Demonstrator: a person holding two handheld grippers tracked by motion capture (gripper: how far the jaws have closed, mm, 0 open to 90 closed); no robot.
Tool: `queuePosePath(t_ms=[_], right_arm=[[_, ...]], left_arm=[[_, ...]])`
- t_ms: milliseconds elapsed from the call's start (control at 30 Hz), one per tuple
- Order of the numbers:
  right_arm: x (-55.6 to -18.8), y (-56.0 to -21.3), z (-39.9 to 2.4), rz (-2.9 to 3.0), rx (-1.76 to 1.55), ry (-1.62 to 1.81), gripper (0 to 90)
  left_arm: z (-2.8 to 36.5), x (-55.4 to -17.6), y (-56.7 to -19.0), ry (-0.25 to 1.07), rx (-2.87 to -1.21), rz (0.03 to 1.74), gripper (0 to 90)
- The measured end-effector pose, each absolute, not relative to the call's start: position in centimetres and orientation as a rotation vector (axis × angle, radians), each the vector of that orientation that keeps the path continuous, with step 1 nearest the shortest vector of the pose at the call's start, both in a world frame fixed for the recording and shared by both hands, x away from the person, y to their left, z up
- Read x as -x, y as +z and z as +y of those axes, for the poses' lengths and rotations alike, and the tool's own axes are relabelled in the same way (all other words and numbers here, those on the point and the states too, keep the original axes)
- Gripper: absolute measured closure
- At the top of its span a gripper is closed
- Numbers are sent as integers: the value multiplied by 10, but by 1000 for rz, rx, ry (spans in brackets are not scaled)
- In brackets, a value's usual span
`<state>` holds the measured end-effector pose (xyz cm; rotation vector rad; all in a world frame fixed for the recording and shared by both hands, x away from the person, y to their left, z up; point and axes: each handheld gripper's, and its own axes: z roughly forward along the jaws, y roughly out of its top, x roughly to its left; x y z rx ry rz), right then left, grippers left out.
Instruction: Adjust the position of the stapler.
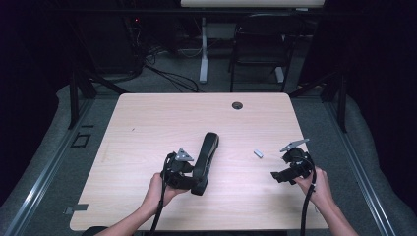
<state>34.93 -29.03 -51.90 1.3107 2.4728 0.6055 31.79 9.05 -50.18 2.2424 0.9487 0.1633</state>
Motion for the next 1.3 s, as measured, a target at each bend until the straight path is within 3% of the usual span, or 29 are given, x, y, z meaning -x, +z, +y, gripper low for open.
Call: queuePosePath(t_ms=[567, 867, 1033, 1300], right_arm=[[-353, -514, -279, 2497, -1377, 710, 92], [-352, -509, -261, 2511, -1397, 792, 97], [-345, -504, -238, 2557, -1353, 838, 69], [-348, -494, -209, 2572, -1295, 895, 40]], left_arm=[[67, -316, -505, 134, -2252, 854, 361], [70, -321, -500, 69, -2268, 805, 353], [94, -326, -497, 57, -2226, 863, 171], [138, -347, -489, 121, -2153, 947, 79]])
